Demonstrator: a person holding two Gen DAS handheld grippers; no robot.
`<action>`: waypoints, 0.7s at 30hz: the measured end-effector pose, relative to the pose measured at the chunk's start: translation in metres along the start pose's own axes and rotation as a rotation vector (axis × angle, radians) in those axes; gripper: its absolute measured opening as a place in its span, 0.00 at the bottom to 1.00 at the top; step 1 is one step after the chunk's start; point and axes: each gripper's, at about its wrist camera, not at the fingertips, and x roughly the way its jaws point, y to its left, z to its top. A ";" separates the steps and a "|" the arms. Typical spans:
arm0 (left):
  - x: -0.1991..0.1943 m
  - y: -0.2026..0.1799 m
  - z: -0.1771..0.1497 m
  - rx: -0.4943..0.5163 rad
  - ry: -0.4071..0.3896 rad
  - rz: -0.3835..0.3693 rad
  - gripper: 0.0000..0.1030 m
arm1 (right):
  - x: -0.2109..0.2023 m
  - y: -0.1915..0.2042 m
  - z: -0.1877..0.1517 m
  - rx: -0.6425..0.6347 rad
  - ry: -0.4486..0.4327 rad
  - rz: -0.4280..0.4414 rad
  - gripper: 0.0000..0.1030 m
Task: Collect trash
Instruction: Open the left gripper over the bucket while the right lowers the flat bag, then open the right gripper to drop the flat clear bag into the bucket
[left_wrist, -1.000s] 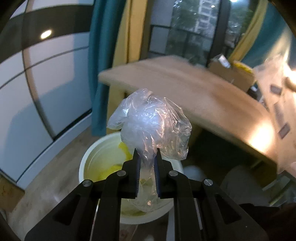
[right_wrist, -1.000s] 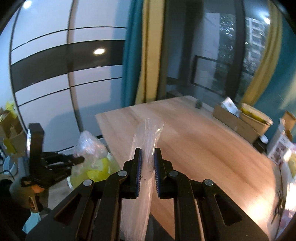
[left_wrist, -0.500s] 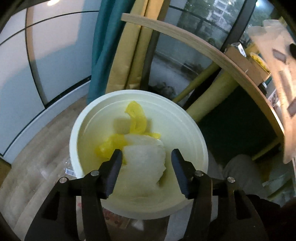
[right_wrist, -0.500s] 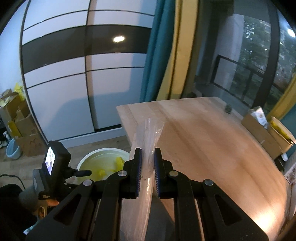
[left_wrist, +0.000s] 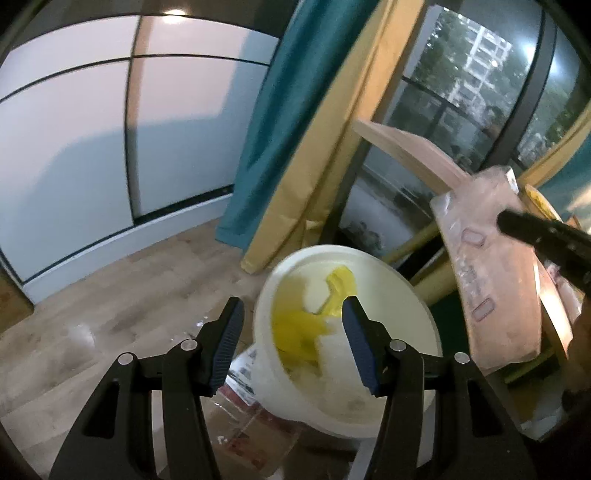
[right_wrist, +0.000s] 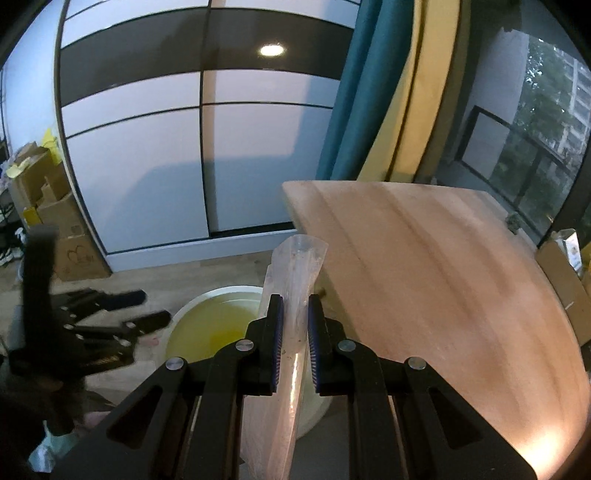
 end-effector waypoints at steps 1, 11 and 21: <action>0.000 -0.002 0.000 -0.004 -0.002 0.007 0.57 | 0.004 0.001 0.000 -0.009 0.002 0.001 0.12; 0.002 0.002 0.000 -0.010 0.002 0.010 0.57 | 0.037 0.002 -0.012 -0.016 0.129 -0.012 0.36; -0.009 -0.017 -0.002 0.029 -0.008 0.007 0.57 | 0.022 -0.005 -0.023 -0.008 0.144 -0.014 0.41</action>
